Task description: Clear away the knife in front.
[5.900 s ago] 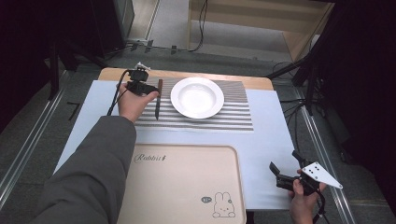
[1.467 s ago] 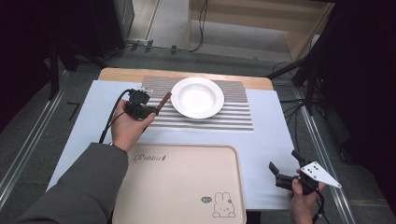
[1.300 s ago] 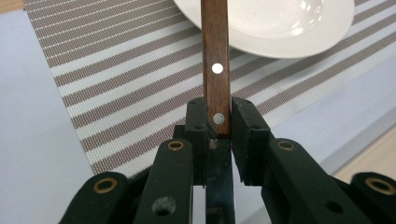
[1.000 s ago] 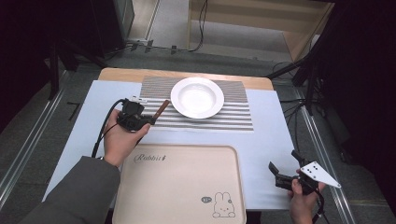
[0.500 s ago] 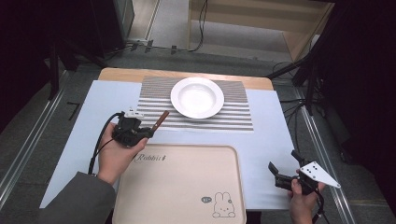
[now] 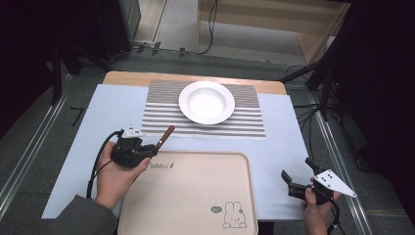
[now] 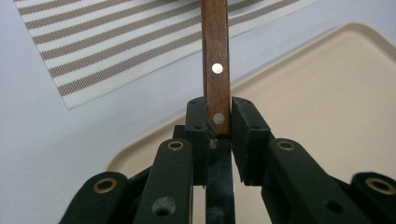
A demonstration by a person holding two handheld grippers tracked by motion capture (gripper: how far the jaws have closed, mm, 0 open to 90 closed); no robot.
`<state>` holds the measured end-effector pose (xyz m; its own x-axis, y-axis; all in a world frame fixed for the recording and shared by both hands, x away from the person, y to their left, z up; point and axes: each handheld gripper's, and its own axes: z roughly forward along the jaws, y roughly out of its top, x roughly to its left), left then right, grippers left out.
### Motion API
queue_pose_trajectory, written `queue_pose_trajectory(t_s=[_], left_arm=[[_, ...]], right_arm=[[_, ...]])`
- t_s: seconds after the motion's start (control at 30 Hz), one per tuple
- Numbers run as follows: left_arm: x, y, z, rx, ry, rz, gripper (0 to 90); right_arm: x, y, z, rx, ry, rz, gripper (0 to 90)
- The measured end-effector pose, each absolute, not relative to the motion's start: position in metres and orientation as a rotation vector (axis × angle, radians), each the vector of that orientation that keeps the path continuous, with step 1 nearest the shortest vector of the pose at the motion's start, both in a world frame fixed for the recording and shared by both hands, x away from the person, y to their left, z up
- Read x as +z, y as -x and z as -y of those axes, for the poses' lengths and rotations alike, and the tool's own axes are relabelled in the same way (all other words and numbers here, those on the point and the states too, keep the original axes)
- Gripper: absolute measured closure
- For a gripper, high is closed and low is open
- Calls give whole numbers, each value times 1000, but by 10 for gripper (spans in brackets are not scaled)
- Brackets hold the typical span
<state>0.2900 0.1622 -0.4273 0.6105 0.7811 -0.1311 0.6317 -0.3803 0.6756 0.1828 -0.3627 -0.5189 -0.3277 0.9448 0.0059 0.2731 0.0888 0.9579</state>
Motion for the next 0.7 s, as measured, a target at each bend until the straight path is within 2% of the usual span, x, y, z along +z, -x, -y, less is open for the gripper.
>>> queue_pose_trajectory(t_s=[0.7], left_arm=[[-454,-245,-181,242,-2097,-1148,773]], right_arm=[[-519,-183,361,1253,-1213,-1702,0]])
